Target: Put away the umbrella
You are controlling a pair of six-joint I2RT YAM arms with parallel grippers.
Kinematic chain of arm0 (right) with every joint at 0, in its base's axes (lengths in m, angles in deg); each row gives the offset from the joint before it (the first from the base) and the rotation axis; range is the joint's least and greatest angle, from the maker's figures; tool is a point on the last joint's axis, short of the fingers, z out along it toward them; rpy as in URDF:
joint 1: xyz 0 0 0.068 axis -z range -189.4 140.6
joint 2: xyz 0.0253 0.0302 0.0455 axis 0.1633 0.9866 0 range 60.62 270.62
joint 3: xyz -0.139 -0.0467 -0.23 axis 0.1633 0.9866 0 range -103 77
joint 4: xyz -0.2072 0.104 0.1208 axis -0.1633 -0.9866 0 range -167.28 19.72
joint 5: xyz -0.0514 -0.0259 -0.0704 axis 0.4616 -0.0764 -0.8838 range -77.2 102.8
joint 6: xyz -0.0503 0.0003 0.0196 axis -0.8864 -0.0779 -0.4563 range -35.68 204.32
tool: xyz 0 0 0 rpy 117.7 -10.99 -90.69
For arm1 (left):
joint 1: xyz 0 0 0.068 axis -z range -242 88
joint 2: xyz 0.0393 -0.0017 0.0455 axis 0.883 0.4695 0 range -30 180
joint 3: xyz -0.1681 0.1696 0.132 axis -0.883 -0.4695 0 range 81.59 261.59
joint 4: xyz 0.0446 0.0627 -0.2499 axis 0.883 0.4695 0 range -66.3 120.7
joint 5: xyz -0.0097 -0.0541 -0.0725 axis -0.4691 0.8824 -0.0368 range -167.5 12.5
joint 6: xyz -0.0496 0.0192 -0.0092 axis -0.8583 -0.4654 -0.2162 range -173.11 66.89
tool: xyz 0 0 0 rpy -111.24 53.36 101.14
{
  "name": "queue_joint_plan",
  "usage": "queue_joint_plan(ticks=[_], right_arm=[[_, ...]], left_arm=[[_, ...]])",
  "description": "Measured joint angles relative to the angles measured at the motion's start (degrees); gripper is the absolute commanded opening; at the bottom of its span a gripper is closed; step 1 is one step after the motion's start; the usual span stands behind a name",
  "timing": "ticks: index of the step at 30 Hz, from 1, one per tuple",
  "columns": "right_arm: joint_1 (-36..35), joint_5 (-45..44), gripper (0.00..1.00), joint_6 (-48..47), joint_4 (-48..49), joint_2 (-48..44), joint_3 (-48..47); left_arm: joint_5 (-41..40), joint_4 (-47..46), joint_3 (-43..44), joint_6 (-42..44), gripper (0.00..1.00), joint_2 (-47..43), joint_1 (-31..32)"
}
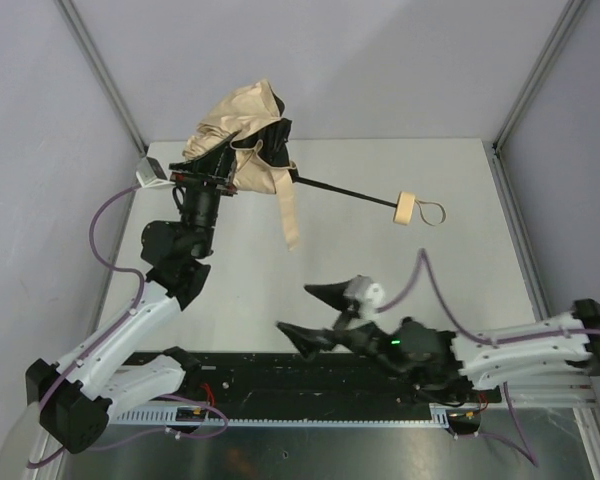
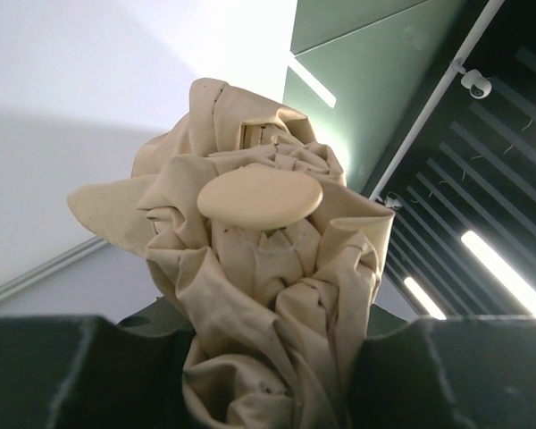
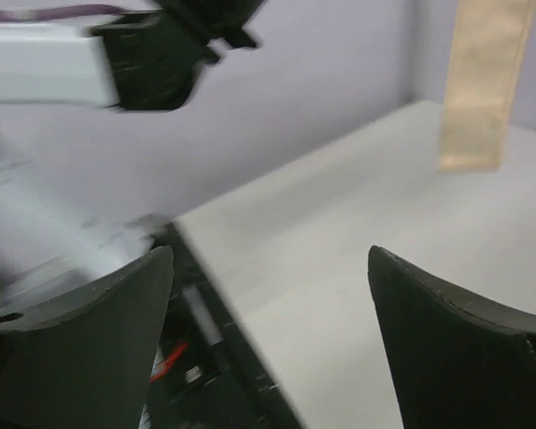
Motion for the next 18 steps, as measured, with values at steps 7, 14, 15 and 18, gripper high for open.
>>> queue_joint_plan(ticks=[7, 14, 15, 18], right_arm=[[0.37, -29.18, 0.94, -5.29, -17.81, 27.8, -35.04], [3.39, -47.19, 0.83, -29.83, -6.64, 36.92, -42.32], [3.98, -48.68, 0.82, -35.04, -1.99, 38.49, -42.4], [5.53, -51.04, 0.81, -47.78, 9.86, 42.75, -42.86]], left_arm=[[-0.98, 0.15, -0.42, 1.88, 0.0, -0.09, 0.0], [-1.88, 1.05, -2.67, 2.1, 0.0, -1.36, 0.02], [-1.9, 1.14, -2.78, 2.12, 0.0, -1.57, 0.02], [-2.14, 1.25, -3.02, 2.12, 0.0, -2.45, 0.11]])
